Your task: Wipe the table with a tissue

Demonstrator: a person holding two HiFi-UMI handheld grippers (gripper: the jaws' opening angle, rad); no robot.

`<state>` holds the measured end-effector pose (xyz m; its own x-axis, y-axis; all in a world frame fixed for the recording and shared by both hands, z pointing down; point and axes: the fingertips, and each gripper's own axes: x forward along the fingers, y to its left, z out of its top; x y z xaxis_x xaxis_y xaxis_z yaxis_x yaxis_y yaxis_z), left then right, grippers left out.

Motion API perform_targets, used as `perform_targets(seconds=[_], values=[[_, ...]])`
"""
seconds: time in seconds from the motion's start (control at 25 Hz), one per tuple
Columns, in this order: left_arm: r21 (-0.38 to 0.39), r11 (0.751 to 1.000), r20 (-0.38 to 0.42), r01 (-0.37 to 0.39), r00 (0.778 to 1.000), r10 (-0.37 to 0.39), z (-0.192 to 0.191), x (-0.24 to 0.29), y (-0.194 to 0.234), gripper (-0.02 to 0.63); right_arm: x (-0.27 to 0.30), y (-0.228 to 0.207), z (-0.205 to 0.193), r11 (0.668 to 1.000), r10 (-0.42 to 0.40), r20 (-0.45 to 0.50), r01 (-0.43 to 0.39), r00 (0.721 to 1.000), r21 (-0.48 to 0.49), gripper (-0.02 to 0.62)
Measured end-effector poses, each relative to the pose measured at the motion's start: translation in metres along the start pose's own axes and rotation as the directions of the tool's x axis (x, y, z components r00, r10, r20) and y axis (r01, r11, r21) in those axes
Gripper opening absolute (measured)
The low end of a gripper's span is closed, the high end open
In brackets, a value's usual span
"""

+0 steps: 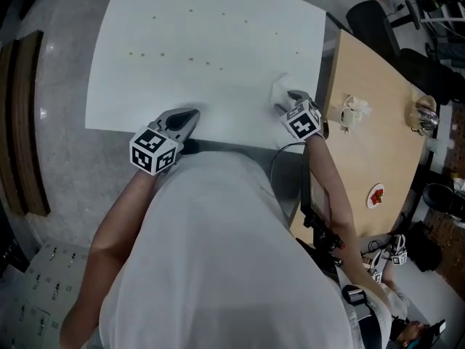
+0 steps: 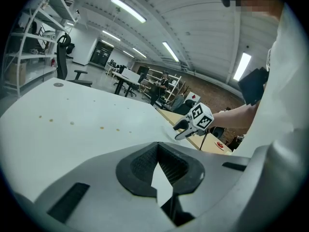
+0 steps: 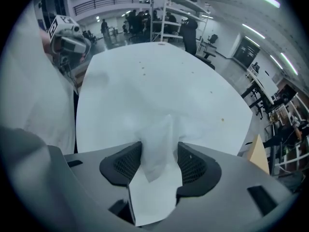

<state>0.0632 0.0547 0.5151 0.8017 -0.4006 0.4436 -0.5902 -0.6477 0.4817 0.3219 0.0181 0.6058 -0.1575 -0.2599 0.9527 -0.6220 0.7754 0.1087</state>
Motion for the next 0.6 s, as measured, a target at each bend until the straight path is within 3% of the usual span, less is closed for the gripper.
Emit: perform_targets(seconds=[0.08,0.16,0.24,0.32,0.44,0.6], values=[[0.004,1.0,-0.002,0.004,1.0,-0.004,0.0,0.003,-0.005,0.008,0.003,0.003,-0.006,0.999,0.021,-0.004,-0.021,1.0,0.038,0.207],[0.002,1.0,-0.002,0.003,1.0,-0.003,0.0,0.003,-0.007,0.008,0.003,0.002,-0.002,0.977,0.071,0.08,-0.086,0.994,0.193,0.208],[-0.006,1.0,0.0,-0.005,1.0,0.005,0.0,0.002,-0.006,0.008,0.0,0.003,0.001,0.958,0.093,0.128,-0.123,0.987,0.258,0.233],[-0.014,1.0,0.005,-0.013,1.0,0.013,0.0,0.0,-0.005,0.008,-0.003,0.003,0.0,0.973,0.072,0.121,-0.097,0.99,0.211,0.245],[-0.019,1.0,0.012,-0.024,1.0,0.025,0.001,0.0,-0.004,0.008,-0.01,-0.002,0.006,0.971,0.033,0.199,-0.079,0.98,0.227,0.258],[-0.016,1.0,0.013,-0.026,1.0,0.026,0.001,0.001,-0.009,0.008,-0.017,-0.011,0.005,0.992,-0.125,0.208,0.116,0.97,0.052,0.265]])
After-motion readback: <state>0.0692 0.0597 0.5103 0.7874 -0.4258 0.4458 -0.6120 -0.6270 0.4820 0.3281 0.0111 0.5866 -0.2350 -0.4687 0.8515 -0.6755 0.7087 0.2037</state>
